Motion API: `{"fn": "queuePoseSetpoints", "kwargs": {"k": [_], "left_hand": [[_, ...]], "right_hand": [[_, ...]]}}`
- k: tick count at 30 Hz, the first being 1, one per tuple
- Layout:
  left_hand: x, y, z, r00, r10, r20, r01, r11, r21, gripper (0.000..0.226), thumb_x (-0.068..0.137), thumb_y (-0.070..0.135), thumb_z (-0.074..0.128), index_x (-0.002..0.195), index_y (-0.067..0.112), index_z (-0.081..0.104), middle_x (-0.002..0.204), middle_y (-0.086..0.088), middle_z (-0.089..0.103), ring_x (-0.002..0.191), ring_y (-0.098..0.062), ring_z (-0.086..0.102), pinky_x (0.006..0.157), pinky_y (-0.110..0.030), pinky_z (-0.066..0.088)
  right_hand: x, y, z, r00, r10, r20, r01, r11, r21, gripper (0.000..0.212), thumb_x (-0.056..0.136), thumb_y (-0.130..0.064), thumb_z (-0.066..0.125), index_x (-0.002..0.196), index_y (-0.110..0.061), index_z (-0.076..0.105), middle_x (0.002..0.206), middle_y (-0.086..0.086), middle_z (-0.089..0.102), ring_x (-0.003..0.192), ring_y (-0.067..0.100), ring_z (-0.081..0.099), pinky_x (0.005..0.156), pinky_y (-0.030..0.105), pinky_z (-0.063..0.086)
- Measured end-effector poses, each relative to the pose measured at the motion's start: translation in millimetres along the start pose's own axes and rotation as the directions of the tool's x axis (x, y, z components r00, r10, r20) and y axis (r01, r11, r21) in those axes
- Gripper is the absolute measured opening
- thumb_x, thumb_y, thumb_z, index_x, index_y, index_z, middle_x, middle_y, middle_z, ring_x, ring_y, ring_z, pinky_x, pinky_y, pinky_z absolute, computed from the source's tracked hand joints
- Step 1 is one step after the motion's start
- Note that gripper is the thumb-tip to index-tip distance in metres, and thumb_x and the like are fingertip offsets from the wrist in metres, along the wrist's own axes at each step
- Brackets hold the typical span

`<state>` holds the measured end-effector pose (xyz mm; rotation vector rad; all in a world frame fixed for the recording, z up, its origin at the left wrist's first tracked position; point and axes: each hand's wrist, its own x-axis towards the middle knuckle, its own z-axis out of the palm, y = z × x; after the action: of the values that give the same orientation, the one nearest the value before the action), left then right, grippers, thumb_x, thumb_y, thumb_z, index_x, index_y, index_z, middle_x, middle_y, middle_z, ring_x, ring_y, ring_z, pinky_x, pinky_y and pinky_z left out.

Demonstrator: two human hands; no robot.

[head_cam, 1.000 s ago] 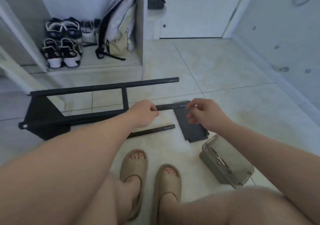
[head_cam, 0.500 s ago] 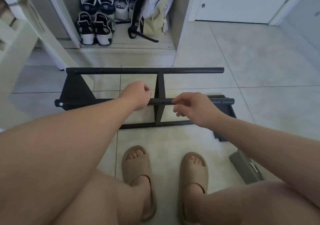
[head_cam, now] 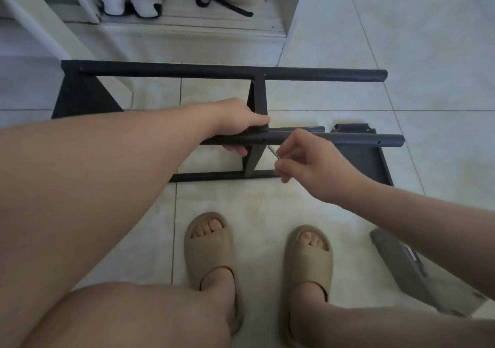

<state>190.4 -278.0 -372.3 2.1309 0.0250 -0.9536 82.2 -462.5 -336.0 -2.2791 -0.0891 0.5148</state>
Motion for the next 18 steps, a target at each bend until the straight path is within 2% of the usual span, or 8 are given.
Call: {"fn": "queuePoseSetpoints", "kwargs": {"k": [2,3,5,8,12,15,18], "left_hand": [[4,0,-1,1.000,0.007,0.028,-0.006,1.000,-0.023,0.046,0.095,0.052,0.060,0.106,0.009,0.069,0.092,-0.014,0.076,0.077,-0.027,0.077,0.063,-0.032,0.058],[5,1,-2,0.999,0.009,0.043,-0.008,0.999,-0.032,0.044,0.094,0.051,0.061,0.104,0.009,0.071,0.091,-0.013,0.077,0.082,-0.027,0.077,0.070,-0.034,0.060],[6,3,-3,0.998,0.015,0.060,-0.013,0.999,-0.043,0.042,0.094,0.049,0.062,0.102,0.010,0.074,0.085,-0.009,0.078,0.083,-0.024,0.076,0.077,-0.034,0.060],[8,5,-1,0.999,0.028,0.040,-0.025,0.998,-0.066,0.037,0.095,0.047,0.062,0.099,0.012,0.075,0.080,-0.006,0.078,0.069,-0.015,0.074,0.066,-0.027,0.056],[8,7,8,0.998,0.050,0.044,-0.043,0.989,-0.141,0.035,0.096,0.042,0.064,0.097,0.009,0.074,0.083,-0.010,0.078,0.085,-0.023,0.076,0.080,-0.034,0.060],[8,8,13,0.997,0.068,0.043,-0.059,0.982,-0.178,0.034,0.096,0.041,0.065,0.097,0.008,0.072,0.086,-0.012,0.078,0.086,-0.025,0.076,0.074,-0.033,0.060],[7,7,15,0.998,0.063,0.032,-0.056,0.979,-0.197,0.035,0.095,0.041,0.066,0.100,0.006,0.071,0.085,-0.010,0.078,0.079,-0.022,0.077,0.063,-0.029,0.058]], "right_hand": [[1,3,2,1.000,0.004,-0.019,-0.003,1.000,0.031,0.012,0.097,-0.014,0.064,0.091,-0.022,0.056,0.075,-0.008,0.074,0.069,0.004,0.068,0.056,0.017,0.046],[2,4,3,1.000,0.006,-0.026,-0.005,0.999,0.044,0.013,0.097,-0.013,0.064,0.091,-0.021,0.056,0.075,-0.009,0.074,0.068,0.004,0.068,0.054,0.015,0.045],[4,5,3,0.999,0.013,-0.040,-0.011,0.998,0.063,0.012,0.097,-0.012,0.064,0.090,-0.020,0.057,0.076,-0.008,0.074,0.069,0.006,0.070,0.062,0.021,0.053],[9,6,4,0.997,0.035,-0.072,-0.030,0.997,0.073,0.013,0.096,-0.014,0.065,0.089,-0.020,0.056,0.077,-0.009,0.075,0.069,0.007,0.072,0.073,0.031,0.058],[12,7,3,0.994,0.055,-0.098,-0.048,0.996,0.077,0.012,0.095,-0.015,0.066,0.087,-0.018,0.058,0.077,-0.008,0.075,0.069,0.007,0.072,0.074,0.038,0.059],[13,7,3,0.992,0.060,-0.108,-0.054,0.997,0.057,0.012,0.095,-0.017,0.066,0.086,-0.018,0.058,0.075,-0.006,0.075,0.070,0.008,0.072,0.076,0.043,0.059],[14,6,4,0.992,0.041,-0.120,-0.040,0.999,0.010,0.015,0.095,-0.019,0.067,0.083,-0.019,0.057,0.073,-0.005,0.075,0.068,0.006,0.071,0.068,0.036,0.058]]}}
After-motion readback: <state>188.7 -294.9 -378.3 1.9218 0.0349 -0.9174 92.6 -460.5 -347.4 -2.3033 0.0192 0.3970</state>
